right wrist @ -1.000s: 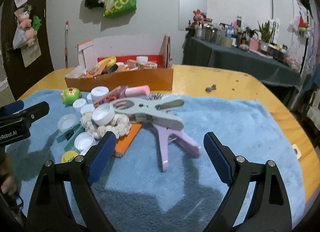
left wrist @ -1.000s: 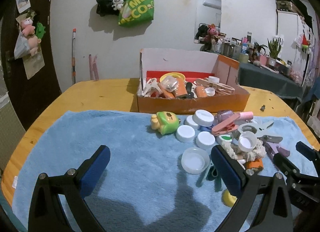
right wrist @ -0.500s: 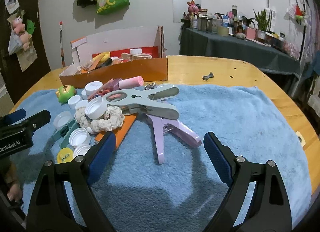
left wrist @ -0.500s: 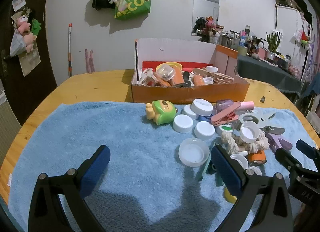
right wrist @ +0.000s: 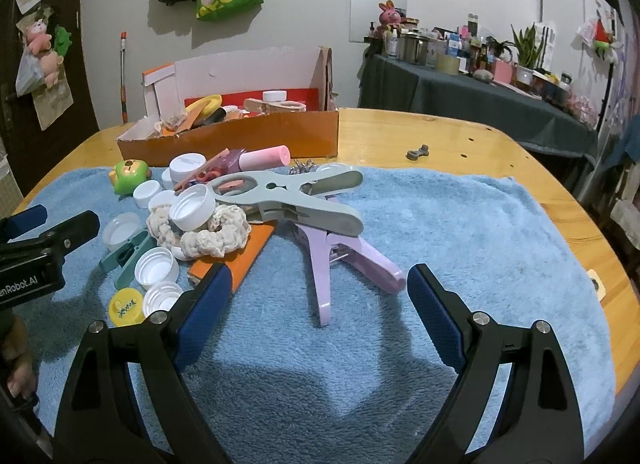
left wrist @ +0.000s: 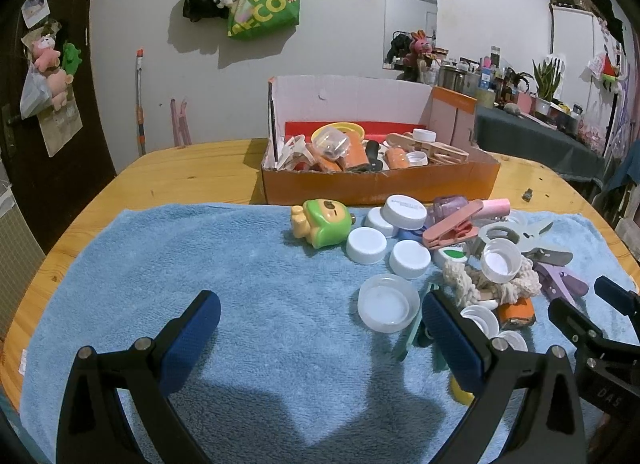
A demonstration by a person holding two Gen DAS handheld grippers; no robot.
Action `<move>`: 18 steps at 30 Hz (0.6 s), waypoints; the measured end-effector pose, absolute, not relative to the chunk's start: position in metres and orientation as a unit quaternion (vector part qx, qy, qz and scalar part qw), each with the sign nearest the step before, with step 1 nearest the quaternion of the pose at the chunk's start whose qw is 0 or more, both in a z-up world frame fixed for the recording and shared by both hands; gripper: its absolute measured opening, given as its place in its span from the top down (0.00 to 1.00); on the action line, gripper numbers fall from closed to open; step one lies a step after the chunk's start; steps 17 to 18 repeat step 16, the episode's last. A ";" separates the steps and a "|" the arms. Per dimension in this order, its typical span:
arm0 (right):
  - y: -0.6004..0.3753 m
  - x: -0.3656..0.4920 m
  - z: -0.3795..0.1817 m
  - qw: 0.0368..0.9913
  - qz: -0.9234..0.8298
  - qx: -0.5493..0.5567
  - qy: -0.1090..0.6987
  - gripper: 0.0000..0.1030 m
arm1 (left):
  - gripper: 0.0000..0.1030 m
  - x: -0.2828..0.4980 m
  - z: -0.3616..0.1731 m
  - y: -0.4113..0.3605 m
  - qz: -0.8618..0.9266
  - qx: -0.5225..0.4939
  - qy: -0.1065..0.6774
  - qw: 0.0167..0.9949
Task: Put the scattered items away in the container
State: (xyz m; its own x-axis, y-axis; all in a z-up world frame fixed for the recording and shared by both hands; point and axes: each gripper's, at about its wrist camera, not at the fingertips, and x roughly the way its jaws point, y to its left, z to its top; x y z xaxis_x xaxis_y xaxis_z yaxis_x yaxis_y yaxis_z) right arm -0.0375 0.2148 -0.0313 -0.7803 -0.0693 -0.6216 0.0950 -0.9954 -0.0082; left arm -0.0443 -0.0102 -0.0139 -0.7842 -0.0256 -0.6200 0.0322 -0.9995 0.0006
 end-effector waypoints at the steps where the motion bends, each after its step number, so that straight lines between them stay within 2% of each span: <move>1: 0.215 -0.038 -0.031 0.043 -0.943 0.329 0.019 0.13 | 0.00 -0.044 -0.014 -0.010 -0.945 0.328 0.005 0.016; 18: 0.214 -0.039 -0.032 0.043 -0.943 0.330 0.020 0.13 | 0.00 -0.046 -0.013 -0.011 -0.943 0.331 -0.001 0.023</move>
